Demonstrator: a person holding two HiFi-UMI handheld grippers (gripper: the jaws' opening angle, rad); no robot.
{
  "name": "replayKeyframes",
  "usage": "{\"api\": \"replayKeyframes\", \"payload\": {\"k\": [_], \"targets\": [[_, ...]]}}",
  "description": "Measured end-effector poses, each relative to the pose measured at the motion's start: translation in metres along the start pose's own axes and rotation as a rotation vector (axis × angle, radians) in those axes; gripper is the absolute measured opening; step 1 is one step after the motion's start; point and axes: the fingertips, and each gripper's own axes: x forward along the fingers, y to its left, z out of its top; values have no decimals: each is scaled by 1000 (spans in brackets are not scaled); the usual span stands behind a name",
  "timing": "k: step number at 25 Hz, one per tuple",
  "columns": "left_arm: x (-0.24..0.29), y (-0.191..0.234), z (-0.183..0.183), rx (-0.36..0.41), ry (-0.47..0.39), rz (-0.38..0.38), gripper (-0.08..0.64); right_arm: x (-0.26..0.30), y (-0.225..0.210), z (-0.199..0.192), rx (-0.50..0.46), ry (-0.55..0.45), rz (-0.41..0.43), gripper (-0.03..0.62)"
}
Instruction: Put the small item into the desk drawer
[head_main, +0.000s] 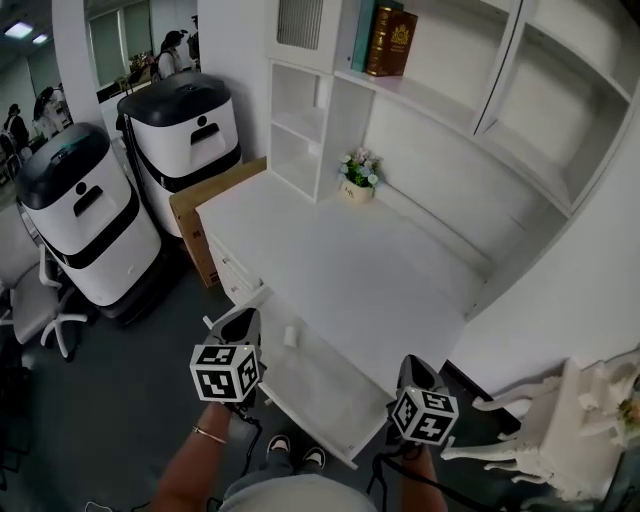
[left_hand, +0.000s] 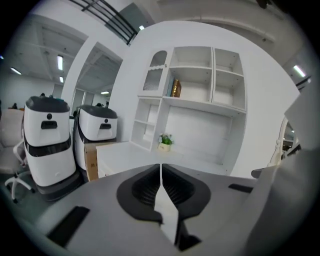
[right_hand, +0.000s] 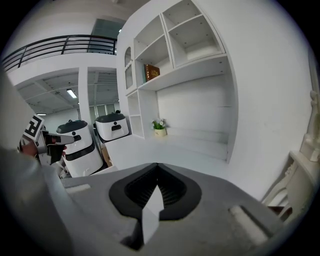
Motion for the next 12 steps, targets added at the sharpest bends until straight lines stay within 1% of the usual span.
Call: {"api": "replayKeyframes", "payload": {"k": [2,4,7,12], "targets": [[-8,1,16,39,-44,22,14,-5,-4,15,-14,-36,-4,0],[-14,2,29,58,-83,34,14,-11,-9,30,-30,-69,-14,0],[-22,4,40,48,-122,42,14,-18,-15,46,-40,-106,-30,0],[-27,4,43,22,-128,59,14,-23,-19,52,-36,-121,-36,0]]}}
